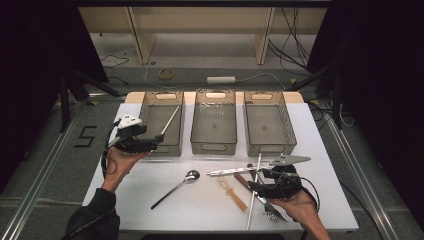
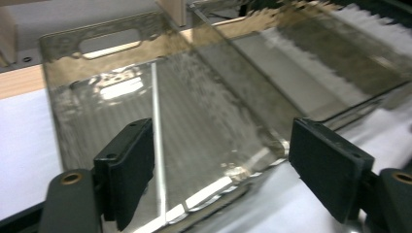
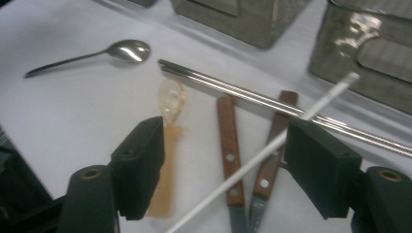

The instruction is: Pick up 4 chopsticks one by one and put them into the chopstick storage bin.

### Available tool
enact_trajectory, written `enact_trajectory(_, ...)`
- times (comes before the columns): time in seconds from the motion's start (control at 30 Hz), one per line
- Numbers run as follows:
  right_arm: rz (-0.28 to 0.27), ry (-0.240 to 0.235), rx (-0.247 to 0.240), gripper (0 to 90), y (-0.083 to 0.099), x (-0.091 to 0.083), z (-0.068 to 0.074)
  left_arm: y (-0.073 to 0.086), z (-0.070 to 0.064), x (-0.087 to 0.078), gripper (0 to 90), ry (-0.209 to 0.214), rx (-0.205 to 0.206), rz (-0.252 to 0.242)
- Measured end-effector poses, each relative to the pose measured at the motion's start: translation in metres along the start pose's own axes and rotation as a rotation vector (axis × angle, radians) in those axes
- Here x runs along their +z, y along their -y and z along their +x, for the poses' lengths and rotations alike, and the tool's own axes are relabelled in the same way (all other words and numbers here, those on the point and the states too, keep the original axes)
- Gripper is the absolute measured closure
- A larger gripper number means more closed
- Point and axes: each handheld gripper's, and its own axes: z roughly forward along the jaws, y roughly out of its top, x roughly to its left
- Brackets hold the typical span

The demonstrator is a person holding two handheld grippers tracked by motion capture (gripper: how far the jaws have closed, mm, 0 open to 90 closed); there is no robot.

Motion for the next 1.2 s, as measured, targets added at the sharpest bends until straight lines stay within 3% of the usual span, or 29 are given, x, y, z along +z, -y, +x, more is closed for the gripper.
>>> enact_trajectory(0.17,0.039,0.074,0.027,39.9,0.004,0.008,-0.005,0.001,-0.013,-0.009,21.7,0.02,0.02,-0.007)
enact_trajectory(0.33,0.064,0.115,0.033,44.2,0.005,0.015,-0.008,0.007,-0.025,-0.013,21.1,0.036,0.031,-0.009)
enact_trajectory(0.5,0.08,0.126,0.061,46.8,0.003,0.022,-0.014,0.019,-0.032,-0.016,20.0,0.072,0.005,-0.007)
enact_trajectory(0.73,0.108,0.136,0.101,49.2,0.0,0.033,-0.025,0.034,-0.038,-0.021,19.0,0.075,-0.009,-0.005)
enact_trajectory(1.2,0.181,0.137,0.116,52.7,-0.002,0.049,-0.028,0.052,-0.064,-0.038,18.8,0.119,0.042,0.003)
